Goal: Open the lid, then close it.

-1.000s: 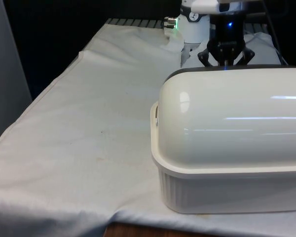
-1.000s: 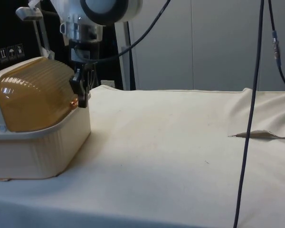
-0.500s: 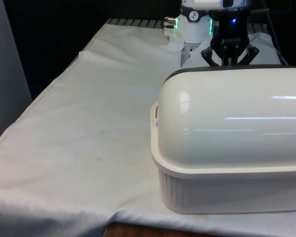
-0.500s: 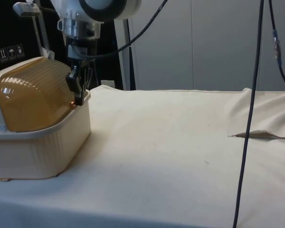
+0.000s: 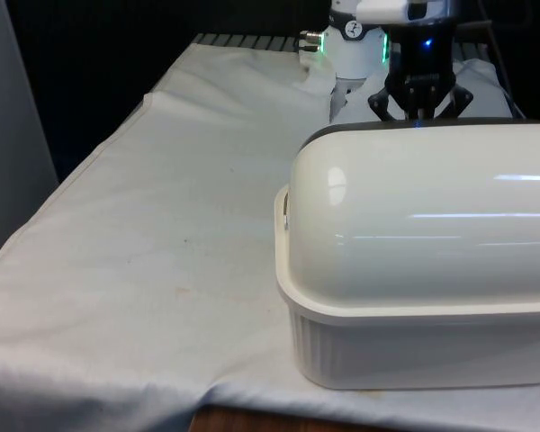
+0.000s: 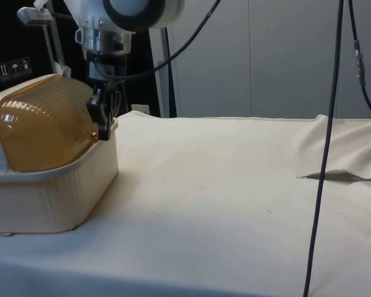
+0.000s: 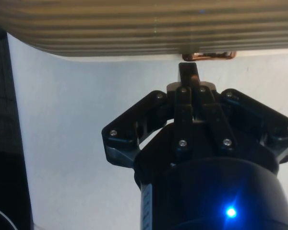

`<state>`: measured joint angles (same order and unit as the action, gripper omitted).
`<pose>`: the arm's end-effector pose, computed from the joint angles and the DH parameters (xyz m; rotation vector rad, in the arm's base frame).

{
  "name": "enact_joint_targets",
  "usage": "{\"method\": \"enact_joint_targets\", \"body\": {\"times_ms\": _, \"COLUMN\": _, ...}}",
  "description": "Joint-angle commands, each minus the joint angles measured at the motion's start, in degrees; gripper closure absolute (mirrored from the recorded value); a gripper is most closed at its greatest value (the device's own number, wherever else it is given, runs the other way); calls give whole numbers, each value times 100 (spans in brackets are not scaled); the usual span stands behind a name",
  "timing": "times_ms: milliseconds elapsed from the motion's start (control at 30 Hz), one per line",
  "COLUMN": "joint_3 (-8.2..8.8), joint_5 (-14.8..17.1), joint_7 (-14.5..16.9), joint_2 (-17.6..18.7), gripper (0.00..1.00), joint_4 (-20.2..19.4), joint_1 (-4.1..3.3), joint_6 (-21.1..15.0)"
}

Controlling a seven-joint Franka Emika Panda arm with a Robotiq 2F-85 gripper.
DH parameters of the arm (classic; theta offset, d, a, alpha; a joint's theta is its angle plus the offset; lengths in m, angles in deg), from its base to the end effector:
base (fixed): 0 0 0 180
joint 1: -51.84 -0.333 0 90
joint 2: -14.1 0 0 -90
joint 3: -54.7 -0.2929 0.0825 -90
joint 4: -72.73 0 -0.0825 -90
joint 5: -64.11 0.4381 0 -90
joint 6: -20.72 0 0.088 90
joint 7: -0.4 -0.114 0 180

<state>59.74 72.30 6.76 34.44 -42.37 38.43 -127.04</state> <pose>0.6489 0.0940 0.2329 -3.0517 -0.2343 -0.3323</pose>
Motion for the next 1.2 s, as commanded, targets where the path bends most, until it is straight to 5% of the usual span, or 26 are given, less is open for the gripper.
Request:
{"method": "enact_joint_targets", "body": {"times_ms": 0, "joint_3": 0, "joint_5": 0, "joint_7": 0, "joint_2": 0, "gripper": 100, "joint_4": 0, "joint_1": 0, "joint_6": -6}}
{"method": "enact_joint_targets", "body": {"times_ms": 867, "joint_3": 6, "joint_5": -57, "joint_7": -34, "joint_2": -92, "gripper": 100, "joint_4": -120, "joint_1": -115, "joint_6": -464}}
{"method": "enact_joint_targets", "body": {"times_ms": 1167, "joint_3": -11, "joint_5": -63, "joint_7": 11, "joint_2": -235, "gripper": 100, "joint_4": -166, "joint_1": -97, "joint_6": -395}}
